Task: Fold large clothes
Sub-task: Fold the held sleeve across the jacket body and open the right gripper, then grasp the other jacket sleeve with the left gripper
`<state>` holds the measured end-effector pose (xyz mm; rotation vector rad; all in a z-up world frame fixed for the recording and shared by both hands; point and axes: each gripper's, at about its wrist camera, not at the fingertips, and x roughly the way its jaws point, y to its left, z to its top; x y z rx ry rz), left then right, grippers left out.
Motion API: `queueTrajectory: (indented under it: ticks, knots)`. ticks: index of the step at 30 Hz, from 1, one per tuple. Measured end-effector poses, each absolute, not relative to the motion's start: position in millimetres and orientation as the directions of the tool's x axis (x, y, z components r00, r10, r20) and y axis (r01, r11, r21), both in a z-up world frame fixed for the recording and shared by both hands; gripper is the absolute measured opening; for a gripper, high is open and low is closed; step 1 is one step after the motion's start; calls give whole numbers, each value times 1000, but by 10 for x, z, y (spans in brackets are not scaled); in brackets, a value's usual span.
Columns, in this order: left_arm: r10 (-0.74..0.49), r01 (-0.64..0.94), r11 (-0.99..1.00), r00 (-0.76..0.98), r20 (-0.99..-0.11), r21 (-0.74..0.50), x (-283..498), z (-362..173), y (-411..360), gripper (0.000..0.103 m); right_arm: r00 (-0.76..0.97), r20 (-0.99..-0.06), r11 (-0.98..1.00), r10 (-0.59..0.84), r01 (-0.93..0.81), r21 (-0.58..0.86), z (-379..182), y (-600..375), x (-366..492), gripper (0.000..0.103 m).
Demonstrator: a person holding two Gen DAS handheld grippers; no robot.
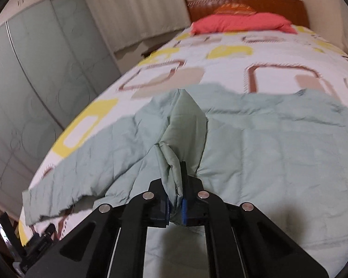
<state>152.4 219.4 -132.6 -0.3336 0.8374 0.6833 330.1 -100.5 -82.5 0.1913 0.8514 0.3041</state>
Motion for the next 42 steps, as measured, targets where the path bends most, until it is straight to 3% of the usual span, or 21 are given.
queueTrajectory:
  ticks: [5,7,8,9,16,20,22,25,29,31,35,42]
  knots:
    - [421,-672,740,476,-772,-10,1524,-1326,2194,101,534,-771,937,348,-225,267,-1052,-824,3333,14]
    - [421,-672,740,476,-772,-11,1523,-1327,2194,101,524,-767,928,370,-248,278,-1055,-803,3280,31]
    - [421,-672,740,476,-772,-11,1523,-1327,2194,101,516,-763,920,389,-261,293,-1043,-793,3249,49]
    - [421,-672,740,476,-772,-11,1524,-1328,2193,101,508,-756,909,413,-276,312,-1017,-803,3209,58]
    - [422,-672,740,476,-772,-10,1524,-1329,2190,101,578,-694,903,429,-244,355,-688,-1384,2855,58]
    - [422,-672,740,476,-772,-9,1523,-1330,2193,101,677,-681,947,280,-78,312,-551,-2324,2705,57]
    - [424,-672,740,475,-771,-7,1522,-1323,2192,101,698,-692,956,185,36,292,-579,-2814,2642,53]
    - [425,-672,740,474,-771,-6,1524,-1317,2198,101,699,-709,946,93,160,282,-705,-3346,2556,39]
    - [429,-673,740,472,-770,-1,1531,-1307,2207,101,636,-767,933,88,217,287,-1073,-3647,2564,28]
    - [429,-673,740,472,-770,0,1533,-1306,2212,101,622,-775,930,116,206,304,-1243,-3697,2582,27]
    - [427,-673,740,474,-770,-3,1536,-1303,2220,101,623,-775,938,107,195,286,-1037,-3694,2627,27]
    - [429,-673,740,473,-770,-1,1538,-1312,2221,101,680,-733,938,-2,256,234,-869,-3961,3030,30]
